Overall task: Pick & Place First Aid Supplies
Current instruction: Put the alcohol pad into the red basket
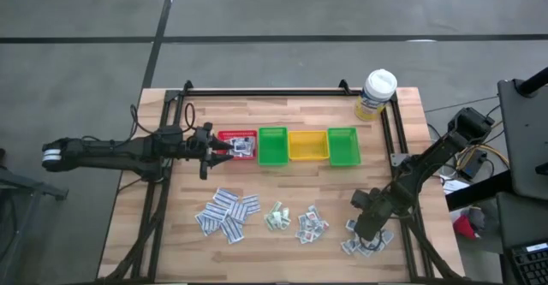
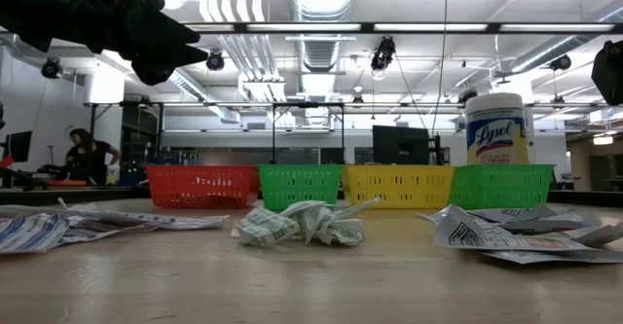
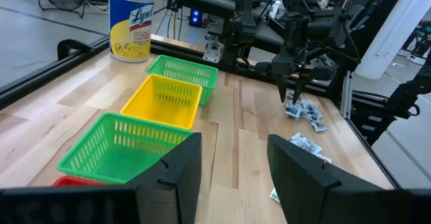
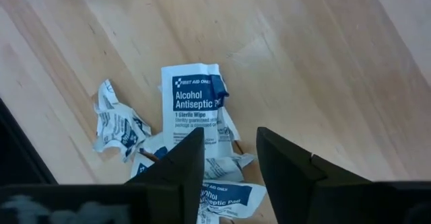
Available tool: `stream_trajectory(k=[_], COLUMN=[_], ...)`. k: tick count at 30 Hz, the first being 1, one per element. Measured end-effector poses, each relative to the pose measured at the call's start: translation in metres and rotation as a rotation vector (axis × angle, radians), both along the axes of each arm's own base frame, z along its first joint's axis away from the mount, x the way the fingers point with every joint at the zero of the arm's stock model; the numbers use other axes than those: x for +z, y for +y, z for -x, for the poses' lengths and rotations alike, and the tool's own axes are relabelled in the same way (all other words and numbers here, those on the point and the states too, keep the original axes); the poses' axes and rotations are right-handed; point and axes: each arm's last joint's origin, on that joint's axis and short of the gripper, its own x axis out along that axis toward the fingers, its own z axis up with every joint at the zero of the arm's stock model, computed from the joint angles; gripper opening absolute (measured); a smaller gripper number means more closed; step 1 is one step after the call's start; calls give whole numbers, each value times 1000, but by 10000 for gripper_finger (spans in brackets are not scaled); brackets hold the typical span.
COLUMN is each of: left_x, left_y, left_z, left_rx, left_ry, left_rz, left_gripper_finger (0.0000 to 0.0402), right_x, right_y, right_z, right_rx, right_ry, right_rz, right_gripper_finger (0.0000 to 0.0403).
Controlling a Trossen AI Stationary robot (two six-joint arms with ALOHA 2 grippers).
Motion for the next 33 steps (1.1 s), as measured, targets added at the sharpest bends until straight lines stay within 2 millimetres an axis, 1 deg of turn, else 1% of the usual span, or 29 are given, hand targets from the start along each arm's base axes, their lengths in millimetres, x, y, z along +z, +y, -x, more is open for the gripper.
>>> stream_trajectory(k=[6,16,26,28,33], left_x=[0,0,0,0,0], left_y=[0,0,0,0,0], left_z=[0,0,0,0,0], left_rx=[0,0,0,0,0], left_ry=[0,0,2,2,2], left_rz=[0,0,0,0,0], left_gripper_finger=[163,163,163,163,163], right_x=[-1,-2,-27,-26,-12], right_y=[0,1,9,10,9], right_z=[1,0,-8,-9,-10], right_rx=[13,45,108,110,130], right_ry=[13,-3,61,74,64], right_rz=[-7,-4,51,64,128], right_gripper_finger=[133,89,18,11,8])
